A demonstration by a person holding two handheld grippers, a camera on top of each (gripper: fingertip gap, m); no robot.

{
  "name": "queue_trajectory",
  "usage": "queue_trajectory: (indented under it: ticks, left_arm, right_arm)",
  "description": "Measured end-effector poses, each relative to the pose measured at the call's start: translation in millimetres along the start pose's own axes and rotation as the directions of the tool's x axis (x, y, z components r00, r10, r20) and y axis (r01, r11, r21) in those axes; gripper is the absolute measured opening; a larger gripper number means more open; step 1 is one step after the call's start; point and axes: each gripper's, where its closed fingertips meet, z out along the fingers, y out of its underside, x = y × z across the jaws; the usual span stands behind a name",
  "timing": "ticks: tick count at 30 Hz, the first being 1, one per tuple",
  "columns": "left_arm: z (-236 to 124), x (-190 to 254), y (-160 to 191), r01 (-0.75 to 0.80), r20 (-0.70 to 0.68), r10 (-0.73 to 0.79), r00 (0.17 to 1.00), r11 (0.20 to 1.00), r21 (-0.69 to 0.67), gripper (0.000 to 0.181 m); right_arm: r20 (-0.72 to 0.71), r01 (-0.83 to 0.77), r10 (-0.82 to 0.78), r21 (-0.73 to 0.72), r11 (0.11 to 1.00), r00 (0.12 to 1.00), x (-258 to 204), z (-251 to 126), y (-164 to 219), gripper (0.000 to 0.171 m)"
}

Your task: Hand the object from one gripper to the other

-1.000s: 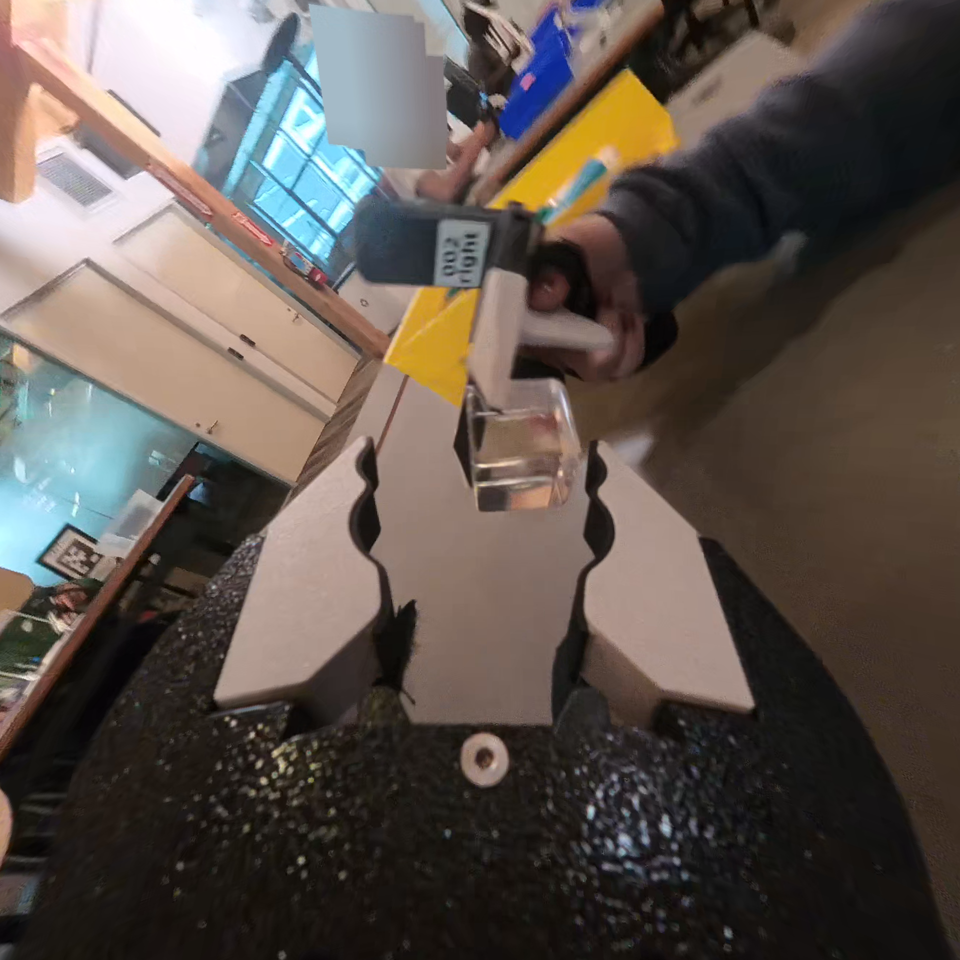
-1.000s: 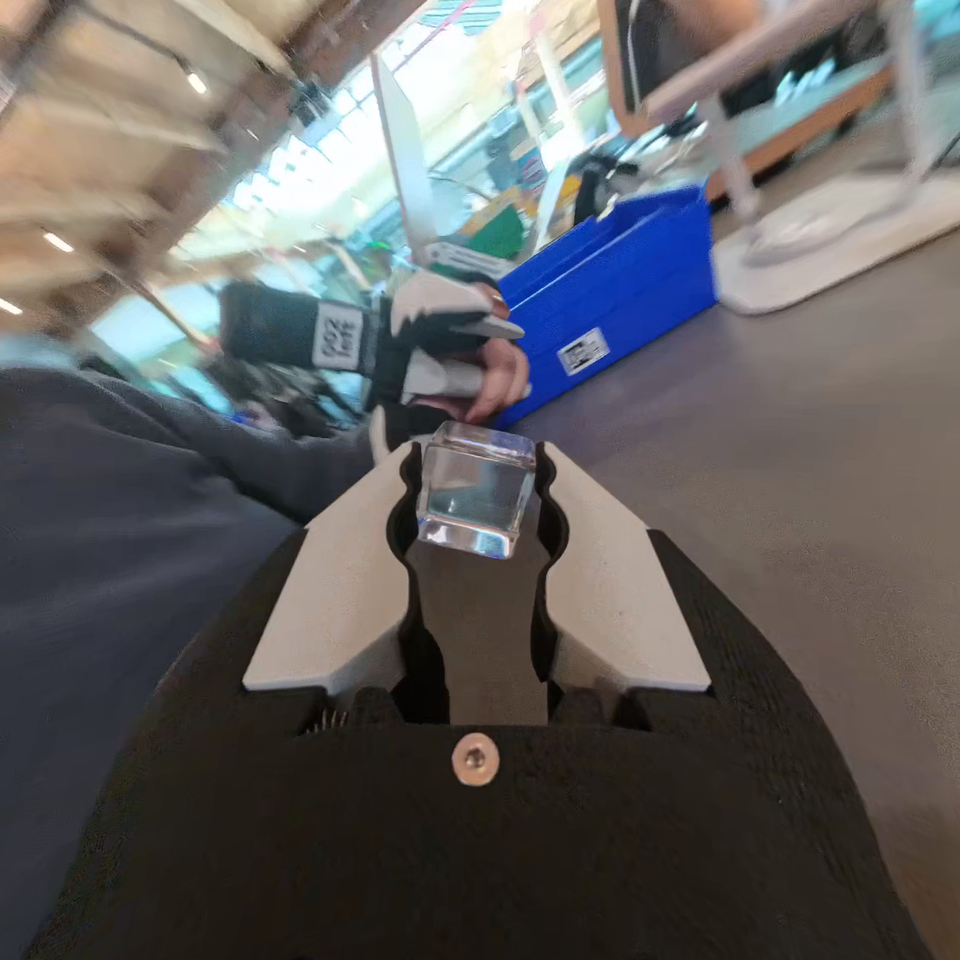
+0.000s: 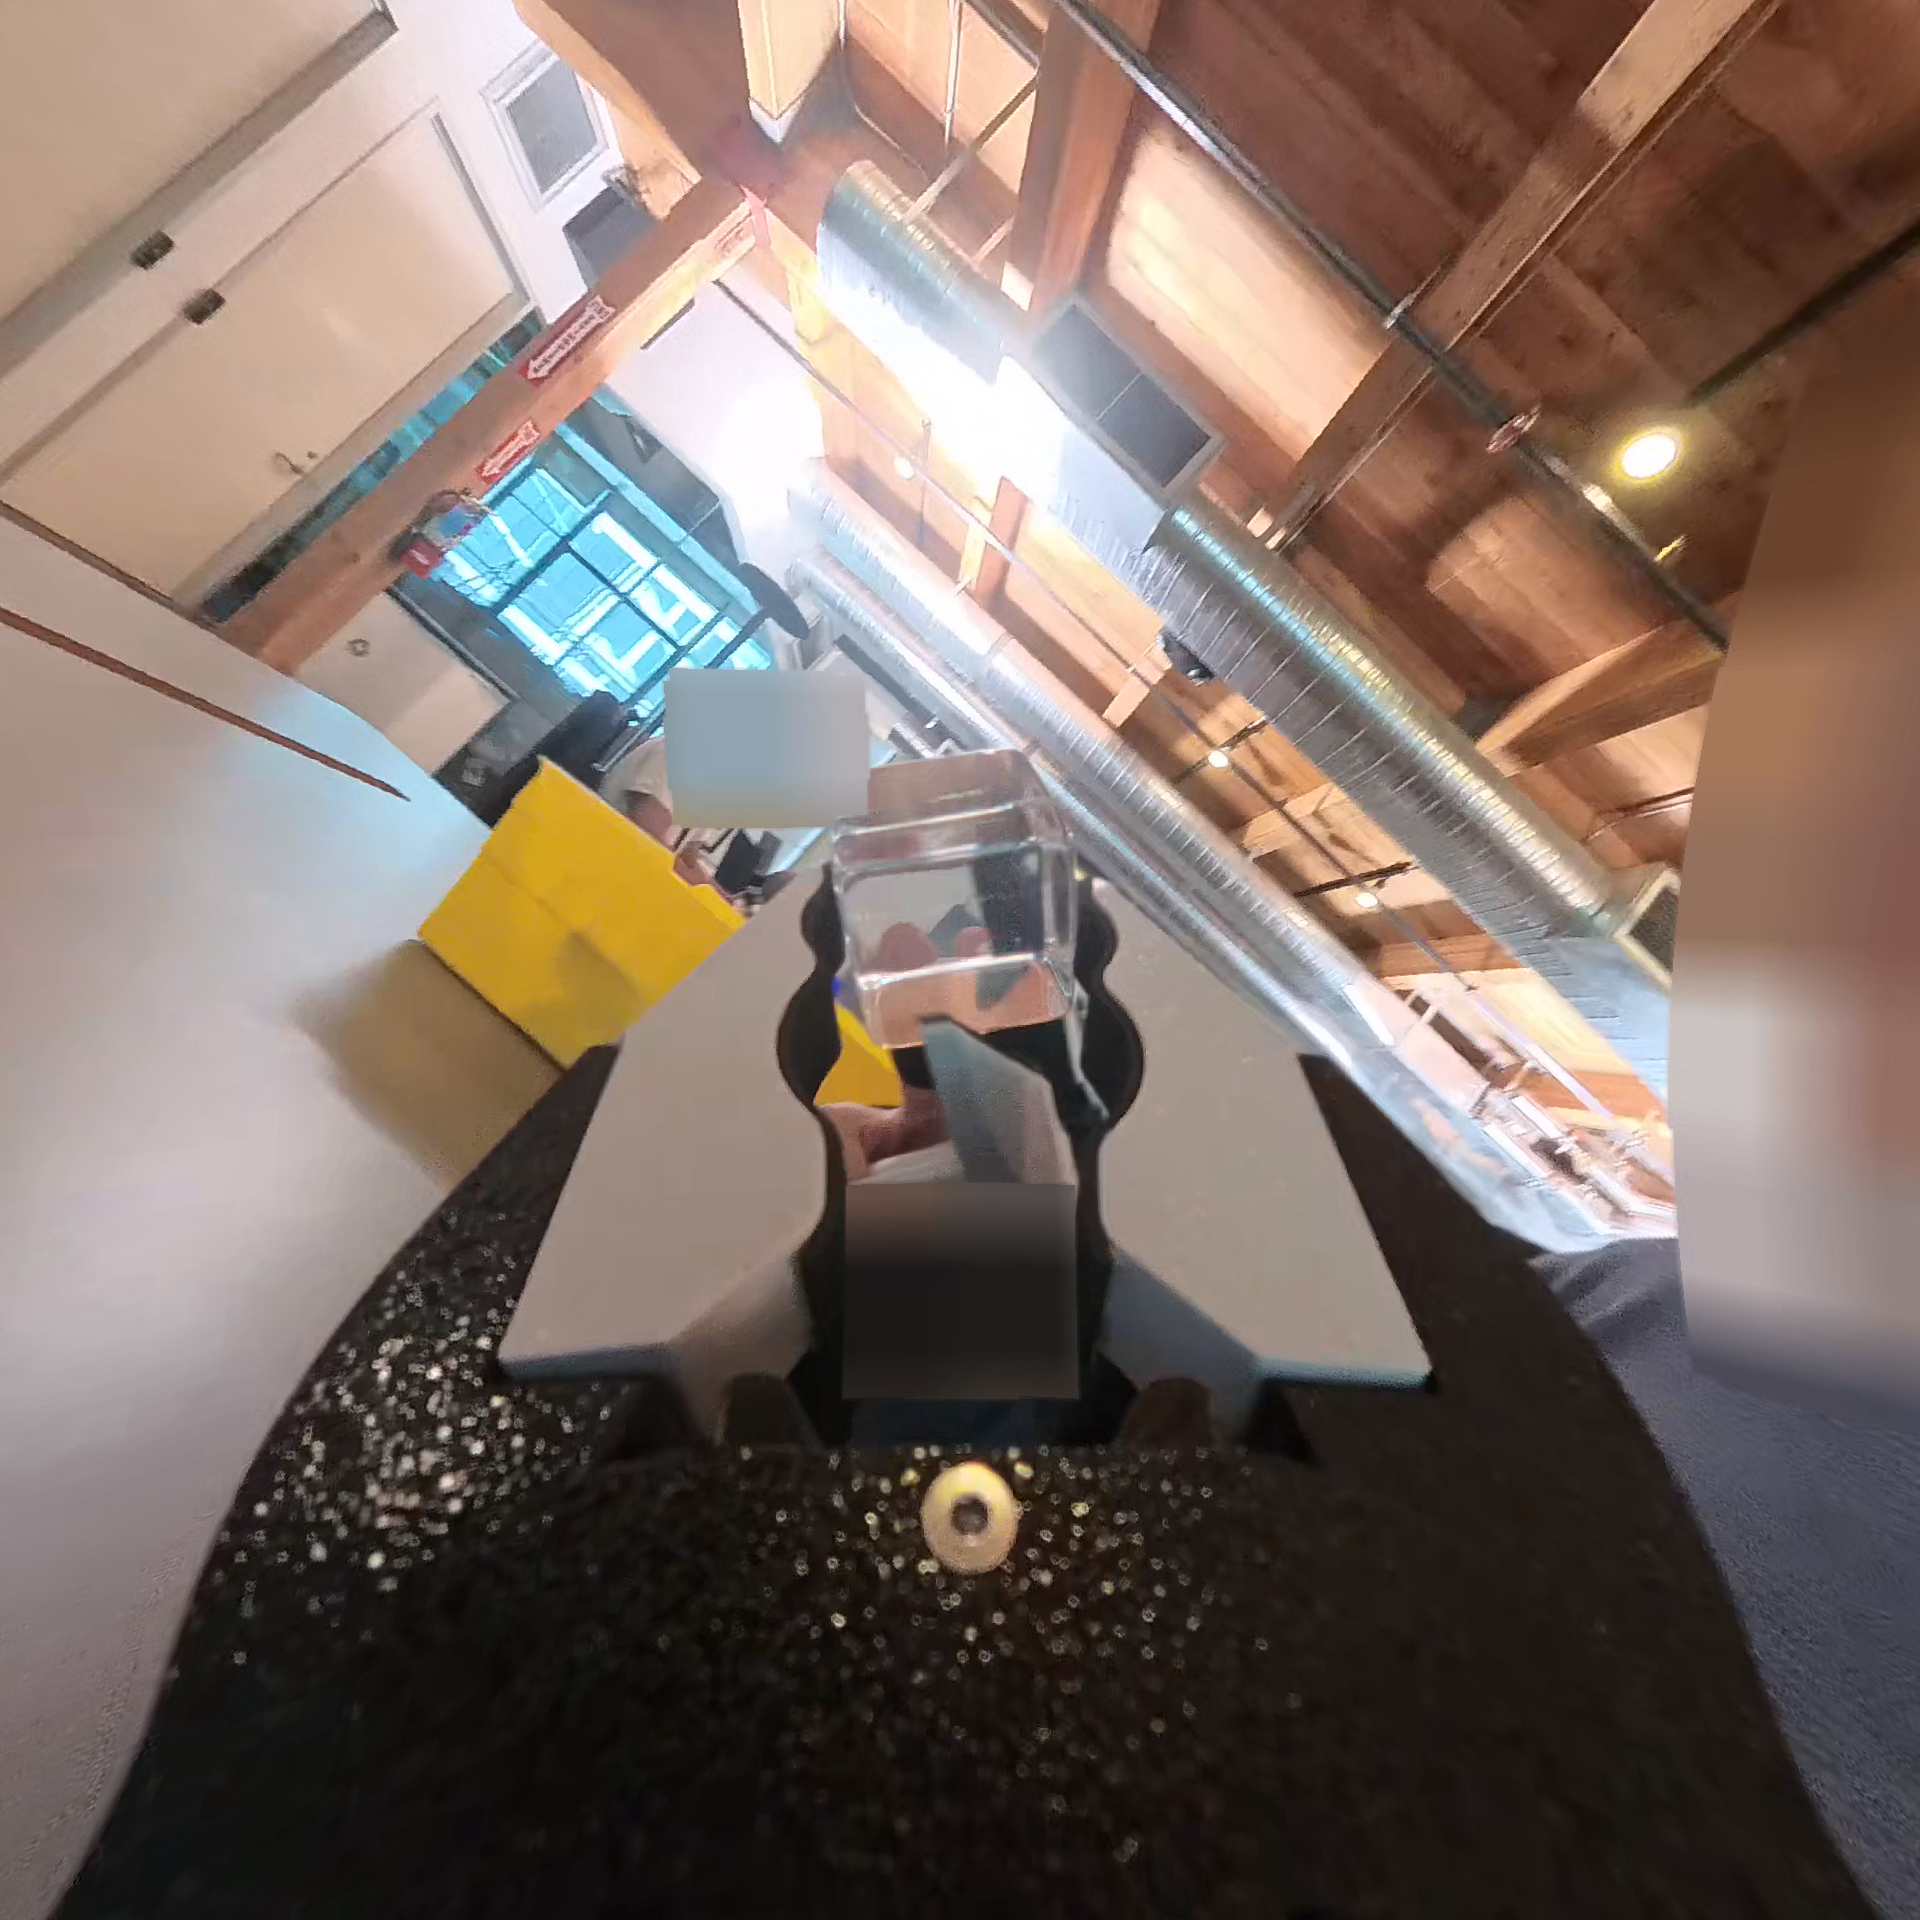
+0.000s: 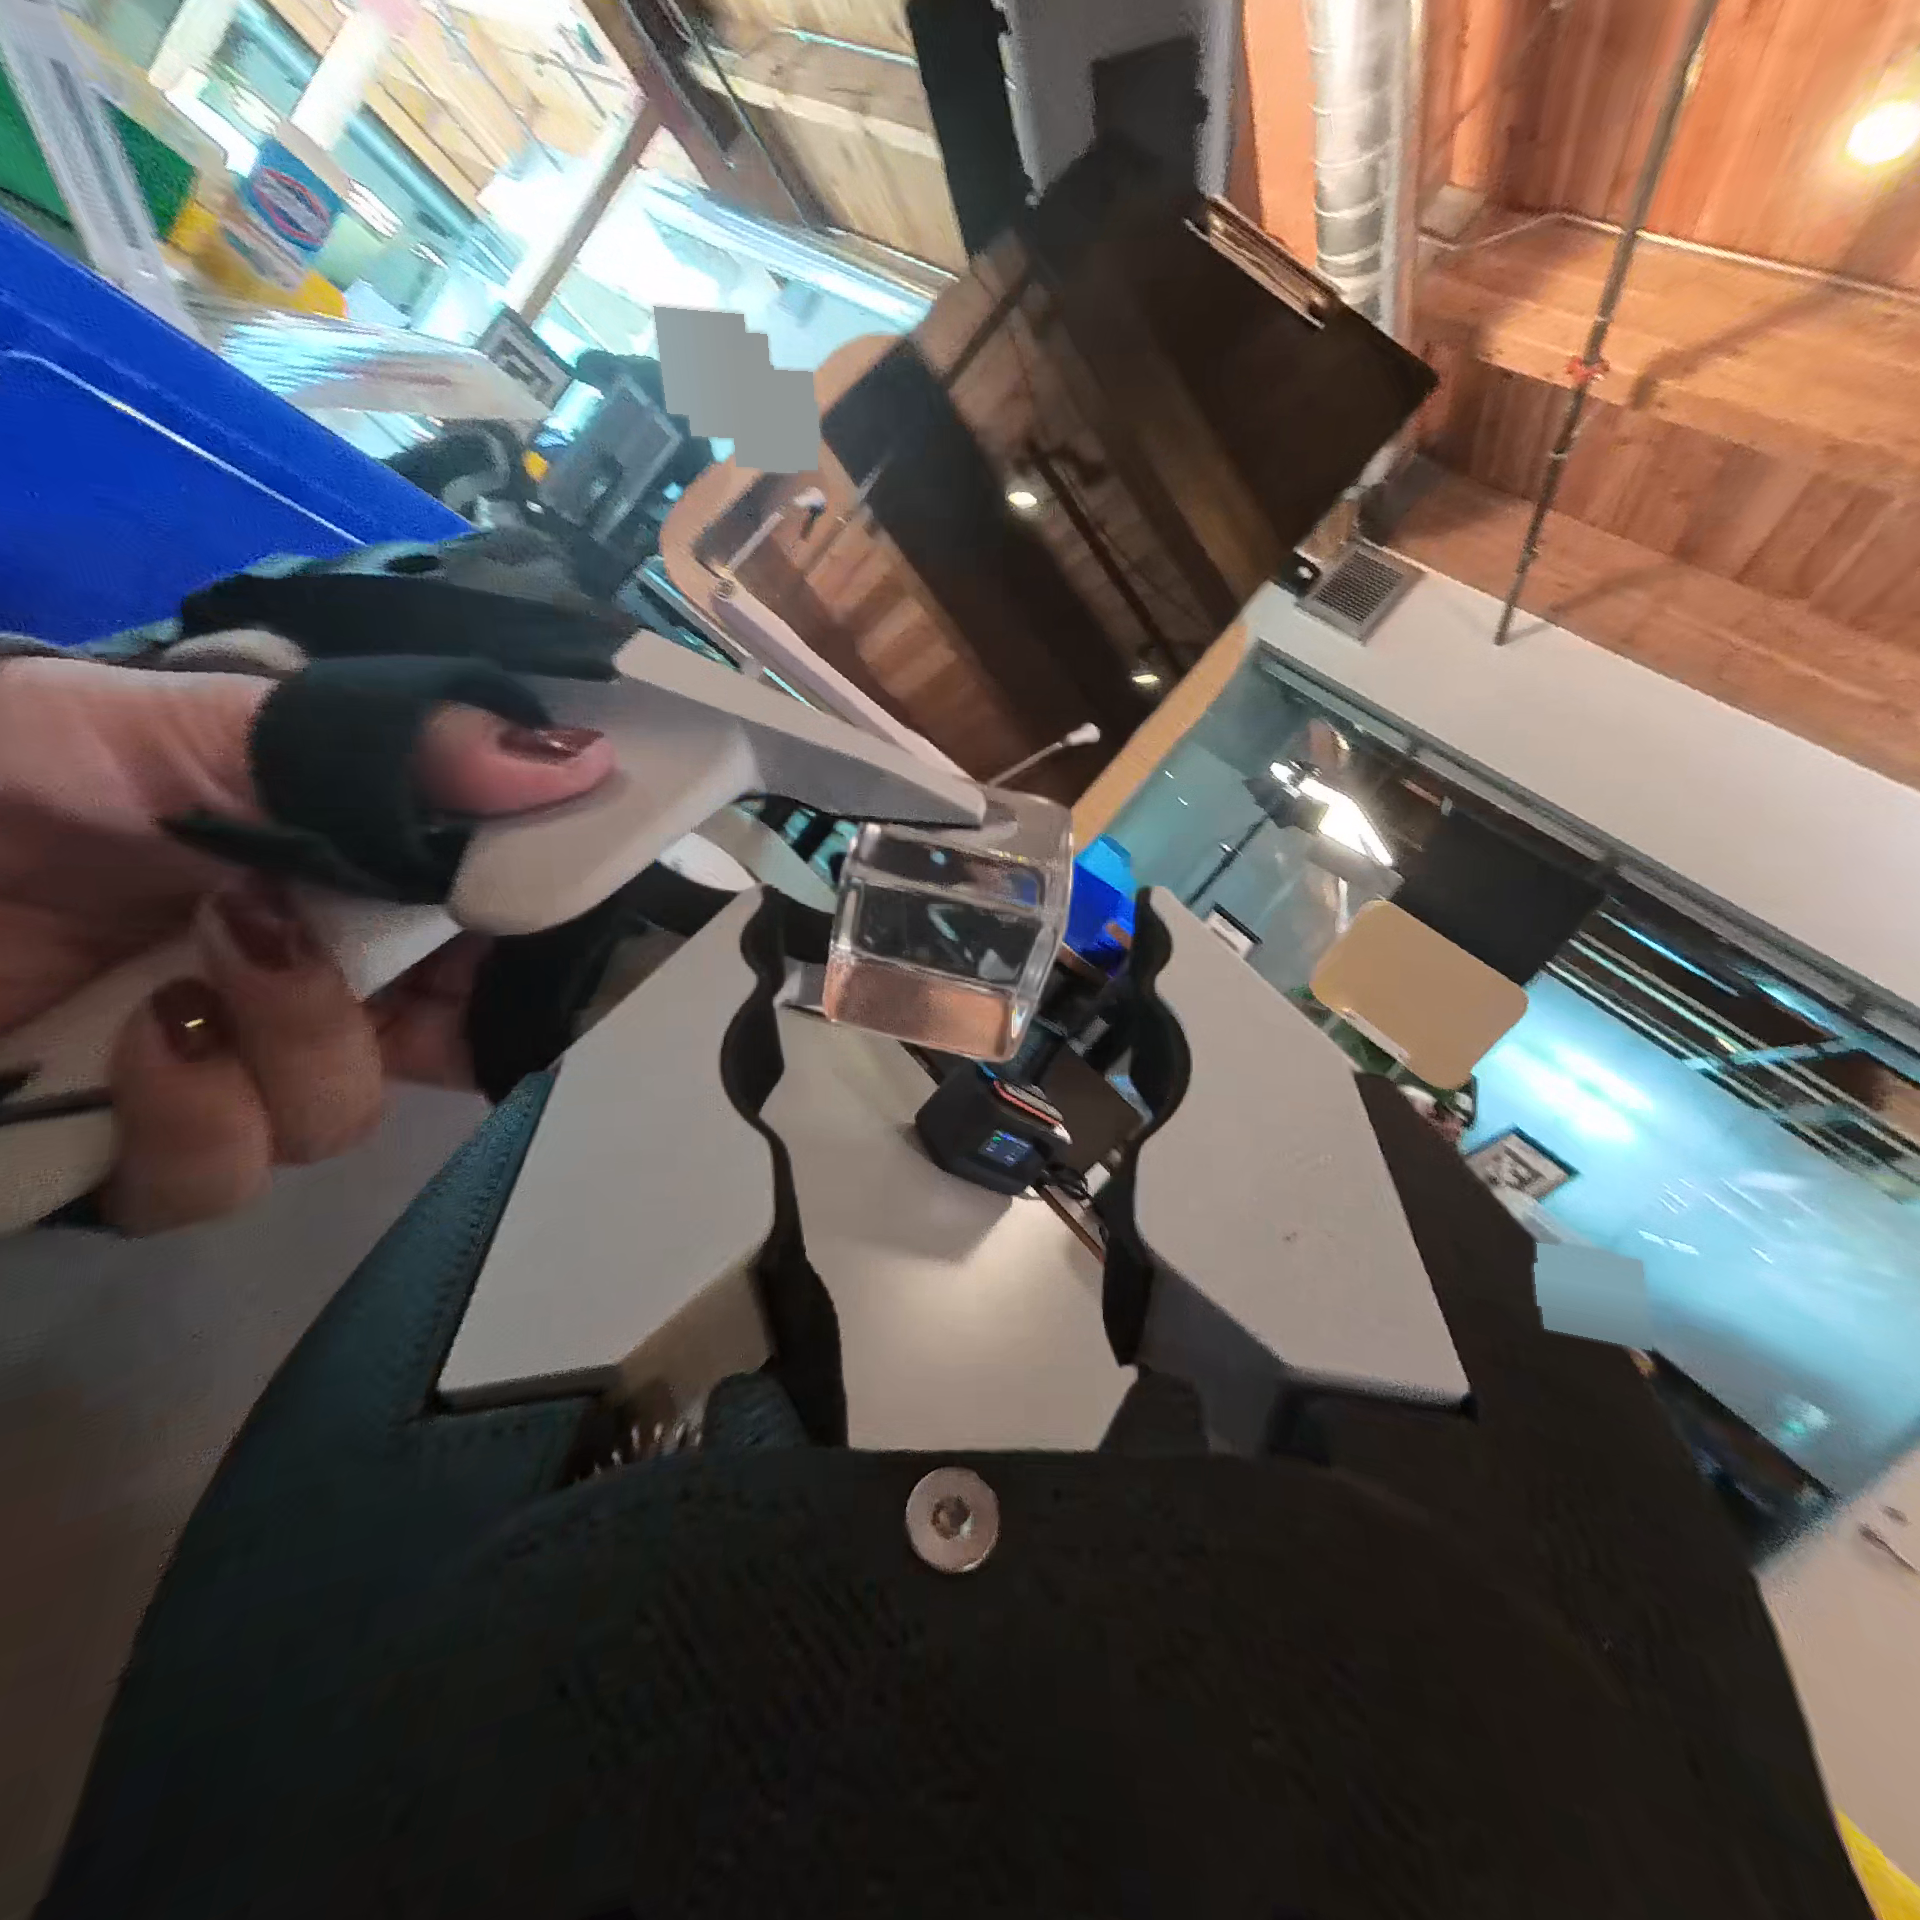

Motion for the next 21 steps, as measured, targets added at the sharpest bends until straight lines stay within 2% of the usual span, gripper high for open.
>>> queue_trajectory:
  ticks: [1,3,6,8,9,10,12,14,15,17,18,21]
  left_arm:
    - [1,2,1,0.024,-0.013,-0.024,1.000,1.000,0.006,0.042]
    - [2,3,5,0.045,-0.022,-0.045,0.999,0.999,-0.008,0.042]
    - [3,5,6,0.047,-0.045,-0.051,0.998,0.995,-0.083,0.046]
    - [2,9,7,-0.120,-0.072,0.110,0.991,0.979,-0.166,0.070]
    - [0,6,8,-0.265,-0.058,0.259,0.964,0.939,-0.219,0.081]
    - [-2,3,9,-0.431,-0.063,0.431,0.900,0.860,-0.273,0.084]
    - [-9,-5,11,-0.725,-0.097,0.748,0.656,0.590,-0.354,0.090]
    - [-15,-8,21,-0.873,-0.190,0.897,0.399,0.309,-0.377,0.090]
    - [-17,-12,29,-0.894,-0.228,0.922,0.313,0.205,-0.398,0.090]
    - [-20,-17,44,-0.908,-0.298,0.932,0.206,0.069,-0.413,0.084]
    - [-20,-16,49,-0.915,-0.322,0.931,0.171,0.029,-0.402,0.078]
    - [-19,-17,51,-0.918,-0.318,0.947,0.042,-0.089,-0.386,0.052]
  right_arm:
    - [-0.011,0.000,0.000,-0.022,1.000,1.000,0,2,3,0.064]
    - [-0.014,0.006,-0.007,-0.031,1.000,1.000,-1,2,5,0.046]
    - [0.051,-0.061,0.063,-0.042,0.997,0.997,1,0,7,0.044]
    - [0.146,-0.199,0.208,-0.076,0.977,0.967,1,-1,12,0.045]
    - [0.209,-0.297,0.316,-0.115,0.948,0.926,-2,-2,16,0.045]
    - [0.278,-0.399,0.433,-0.173,0.901,0.857,-7,-4,20,0.045]
    - [0.361,-0.576,0.661,-0.323,0.750,0.658,-17,-7,28,0.044]
    - [0.394,-0.691,0.814,-0.438,0.575,0.428,-25,-13,30,0.044]
    - [0.396,-0.724,0.860,-0.483,0.492,0.321,-28,-15,29,0.044]
    - [0.408,-0.731,0.905,-0.581,0.357,0.118,-36,-23,24,0.044]
    - [0.399,-0.723,0.916,-0.618,0.307,0.048,-39,-26,23,0.044]
    - [0.374,-0.702,0.925,-0.675,0.225,-0.064,-46,-30,23,0.044]
